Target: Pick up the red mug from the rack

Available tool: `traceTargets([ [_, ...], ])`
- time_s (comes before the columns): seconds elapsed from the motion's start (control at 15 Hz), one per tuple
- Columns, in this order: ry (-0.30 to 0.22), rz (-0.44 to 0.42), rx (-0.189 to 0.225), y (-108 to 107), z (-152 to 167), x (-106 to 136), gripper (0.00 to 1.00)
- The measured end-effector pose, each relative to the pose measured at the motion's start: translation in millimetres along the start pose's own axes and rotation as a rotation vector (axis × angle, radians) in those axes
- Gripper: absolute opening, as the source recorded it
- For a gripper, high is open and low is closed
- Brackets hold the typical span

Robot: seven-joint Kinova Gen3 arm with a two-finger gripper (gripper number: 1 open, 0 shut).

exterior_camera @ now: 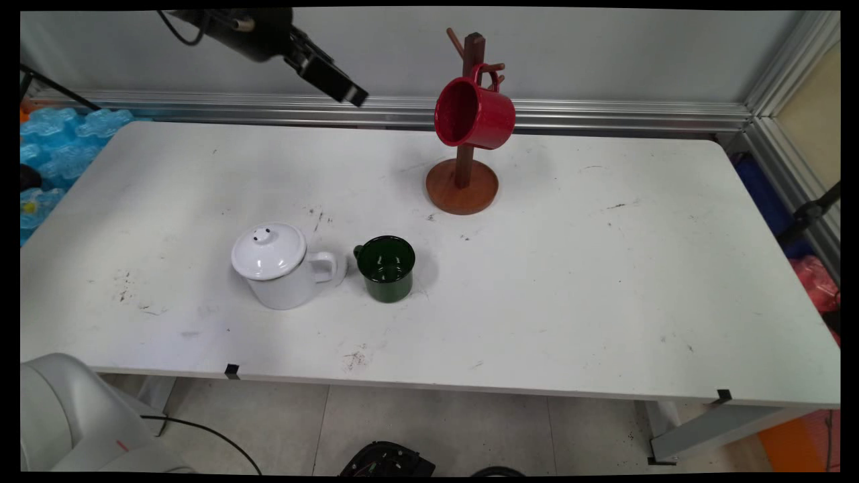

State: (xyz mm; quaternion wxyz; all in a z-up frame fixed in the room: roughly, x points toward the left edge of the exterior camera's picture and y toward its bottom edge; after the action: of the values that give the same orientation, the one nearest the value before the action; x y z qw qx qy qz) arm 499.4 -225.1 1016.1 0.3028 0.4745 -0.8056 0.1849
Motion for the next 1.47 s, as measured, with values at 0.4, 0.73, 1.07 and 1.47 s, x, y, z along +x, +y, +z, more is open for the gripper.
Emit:
traceTargets([
  [0.4,0.023,0.019,-0.108,25.0,21.5,8.0,1.00],
  [0.73,0.049,0.004,-0.146,34.7,46.8,14.3,1.00],
  [1.07,0.071,-0.019,-0.156,40.8,71.6,18.7,1.00],
  [1.47,0.104,-0.052,-0.169,50.0,110.2,24.9,1.00],
])
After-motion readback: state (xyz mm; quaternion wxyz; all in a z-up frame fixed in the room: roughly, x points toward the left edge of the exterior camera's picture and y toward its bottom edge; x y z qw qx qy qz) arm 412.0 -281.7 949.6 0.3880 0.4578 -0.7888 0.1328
